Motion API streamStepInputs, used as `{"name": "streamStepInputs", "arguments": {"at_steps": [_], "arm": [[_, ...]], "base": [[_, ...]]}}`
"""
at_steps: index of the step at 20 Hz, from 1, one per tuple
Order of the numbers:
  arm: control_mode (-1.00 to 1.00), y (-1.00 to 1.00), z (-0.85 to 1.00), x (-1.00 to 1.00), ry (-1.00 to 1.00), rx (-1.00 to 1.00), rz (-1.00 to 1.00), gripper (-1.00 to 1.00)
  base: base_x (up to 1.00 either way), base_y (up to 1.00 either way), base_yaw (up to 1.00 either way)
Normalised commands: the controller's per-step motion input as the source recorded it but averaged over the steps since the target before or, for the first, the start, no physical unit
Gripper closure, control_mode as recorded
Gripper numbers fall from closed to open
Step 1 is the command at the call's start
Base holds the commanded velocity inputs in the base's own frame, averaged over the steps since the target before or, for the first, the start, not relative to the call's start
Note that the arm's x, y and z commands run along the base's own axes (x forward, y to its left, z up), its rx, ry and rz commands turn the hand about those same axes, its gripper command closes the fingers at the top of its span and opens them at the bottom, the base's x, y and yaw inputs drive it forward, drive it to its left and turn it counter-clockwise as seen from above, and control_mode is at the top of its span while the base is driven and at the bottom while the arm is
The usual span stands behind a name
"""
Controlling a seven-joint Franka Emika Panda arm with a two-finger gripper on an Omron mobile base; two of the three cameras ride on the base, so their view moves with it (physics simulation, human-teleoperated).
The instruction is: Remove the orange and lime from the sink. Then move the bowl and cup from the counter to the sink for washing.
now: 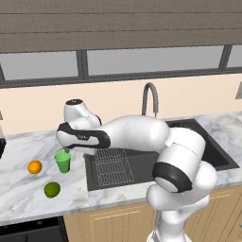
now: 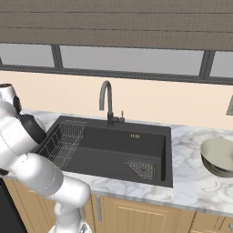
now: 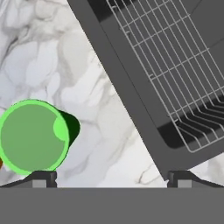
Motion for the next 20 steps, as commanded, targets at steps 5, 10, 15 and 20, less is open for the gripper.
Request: {"name": "streamStepInputs", "arguments": {"at_steps": [5, 10, 15, 20], "arm": [[-1.00, 0.10, -0.07, 0.10, 0.00, 0.00, 0.00, -1.00], [-1.00, 0.10, -0.07, 0.08, 0.01, 0.00, 0.00, -1.00], [-1.00, 0.09, -0.09, 0.09, 0.03, 0.00, 0.00, -1.00], [-1.00, 0.06, -0.10, 0.10, 0.02, 0.00, 0.00, -1.00]], "base": [[0.00, 0.00, 0.00], [0.00, 0.00, 0.00], [0.00, 0.00, 0.00], [0.00, 0.00, 0.00]]}}
